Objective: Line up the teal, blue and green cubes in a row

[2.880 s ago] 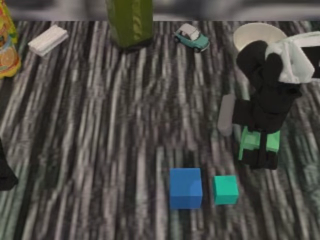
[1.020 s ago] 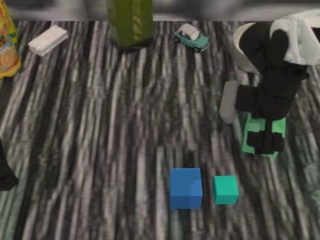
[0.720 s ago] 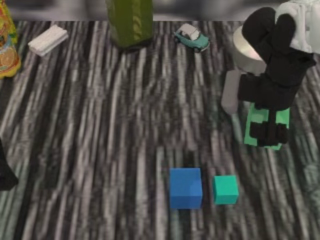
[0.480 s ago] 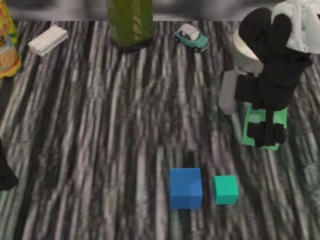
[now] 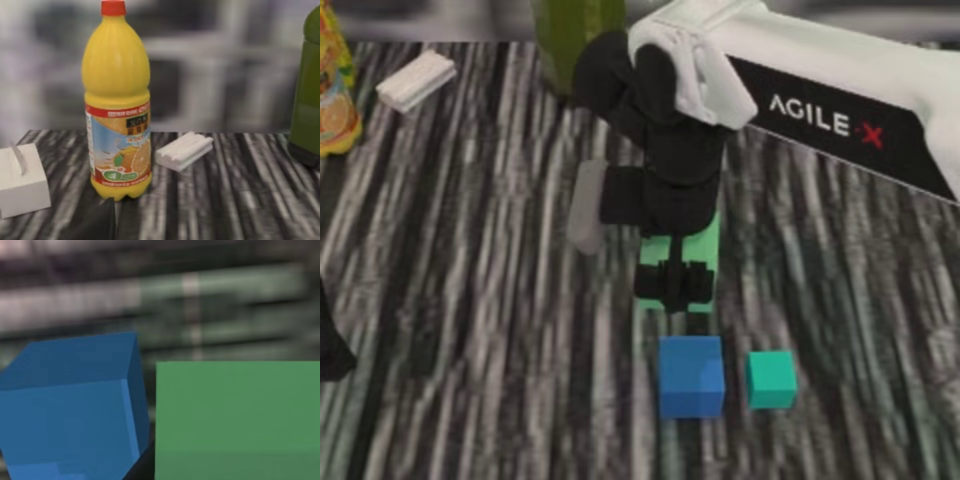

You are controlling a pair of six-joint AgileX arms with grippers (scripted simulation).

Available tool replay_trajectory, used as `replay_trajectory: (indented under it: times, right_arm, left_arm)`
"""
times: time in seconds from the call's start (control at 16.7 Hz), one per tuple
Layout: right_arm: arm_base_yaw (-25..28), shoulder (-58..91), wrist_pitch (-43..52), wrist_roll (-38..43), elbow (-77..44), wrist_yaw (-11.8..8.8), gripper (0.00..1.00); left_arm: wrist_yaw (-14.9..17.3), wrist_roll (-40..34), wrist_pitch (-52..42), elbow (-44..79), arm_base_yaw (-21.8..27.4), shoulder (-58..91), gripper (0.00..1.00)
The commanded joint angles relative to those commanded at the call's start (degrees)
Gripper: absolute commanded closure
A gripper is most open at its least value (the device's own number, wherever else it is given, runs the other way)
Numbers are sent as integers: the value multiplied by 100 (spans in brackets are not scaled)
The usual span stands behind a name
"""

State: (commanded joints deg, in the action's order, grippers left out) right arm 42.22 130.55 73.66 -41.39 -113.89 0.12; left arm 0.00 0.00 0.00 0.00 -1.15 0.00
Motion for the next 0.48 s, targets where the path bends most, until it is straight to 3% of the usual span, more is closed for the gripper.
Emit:
replay_trajectory:
  times: [0.24,0.48]
  right_arm:
    - [1120,689,589,673,-1359,8,100]
    - [1511,918,791,952,-1765,18,100]
  left_arm:
    - [0,0,0,0,0,0,0]
    - [0,0,0,0,0,0,0]
